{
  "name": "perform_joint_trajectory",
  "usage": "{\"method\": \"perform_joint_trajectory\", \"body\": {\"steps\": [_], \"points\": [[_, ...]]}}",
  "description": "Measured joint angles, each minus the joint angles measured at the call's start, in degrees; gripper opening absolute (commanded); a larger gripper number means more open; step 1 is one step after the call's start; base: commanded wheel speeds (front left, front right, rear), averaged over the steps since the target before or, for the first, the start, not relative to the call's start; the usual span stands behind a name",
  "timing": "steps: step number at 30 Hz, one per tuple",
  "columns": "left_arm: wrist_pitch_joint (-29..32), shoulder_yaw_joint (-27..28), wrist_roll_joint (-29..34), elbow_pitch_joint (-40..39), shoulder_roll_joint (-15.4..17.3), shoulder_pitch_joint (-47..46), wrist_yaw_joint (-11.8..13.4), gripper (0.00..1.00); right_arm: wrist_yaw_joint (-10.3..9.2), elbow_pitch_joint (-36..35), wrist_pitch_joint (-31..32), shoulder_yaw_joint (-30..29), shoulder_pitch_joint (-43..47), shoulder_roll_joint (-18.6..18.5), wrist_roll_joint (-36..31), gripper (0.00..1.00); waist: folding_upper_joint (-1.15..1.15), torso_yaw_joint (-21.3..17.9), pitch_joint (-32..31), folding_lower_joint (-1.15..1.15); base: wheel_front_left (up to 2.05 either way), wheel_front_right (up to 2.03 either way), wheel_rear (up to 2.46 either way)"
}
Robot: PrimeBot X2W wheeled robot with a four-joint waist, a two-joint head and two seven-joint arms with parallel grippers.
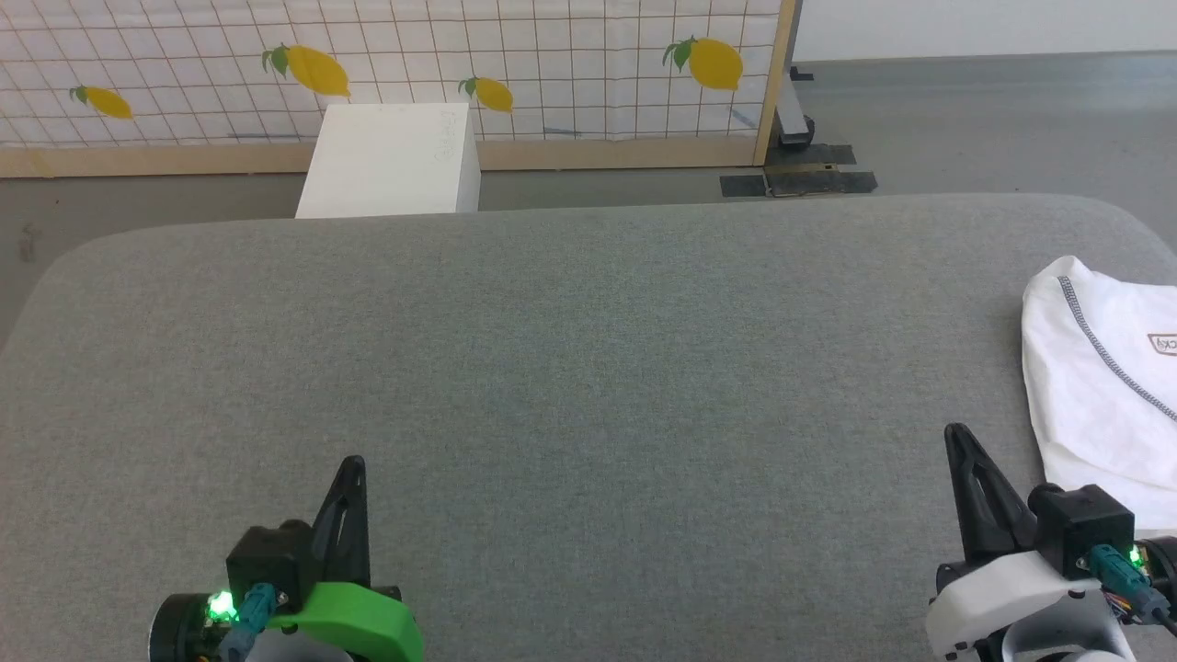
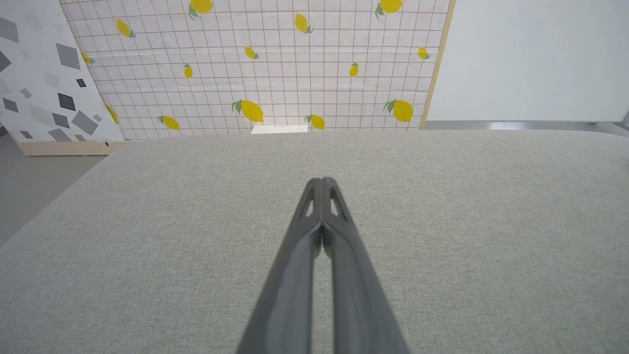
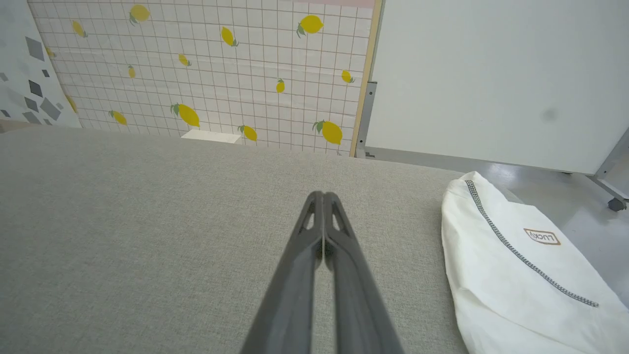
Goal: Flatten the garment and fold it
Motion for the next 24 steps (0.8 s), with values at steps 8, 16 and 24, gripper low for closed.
{"method": "perform_joint_trajectory", "body": {"steps": [8,16,24], "points": [[0.97,0.56,0.63,0.29,-0.45,-0.65,-0.03,0.00,0.00,0.30,0.24,0.55,-0.69,0.00,0.09,0.00,0.00,0.04,-0.13,0.00,0.00,0.00,0.00],[1.92,0.93,1.30,0.54,-0.85,-1.43,-0.09,0.00,0.00,0.63,0.76,1.27,-1.00,0.00,0.49,0.00,0.00,0.09,-0.27,0.00,0.00,0.00,0.00],[2.71,1.47,2.25,0.67,-0.98,-1.99,-0.49,0.00,0.00,0.91,1.24,1.86,-1.85,0.00,0.57,0.00,0.00,0.13,-0.40,0.00,0.00,0.00,0.00]]}}
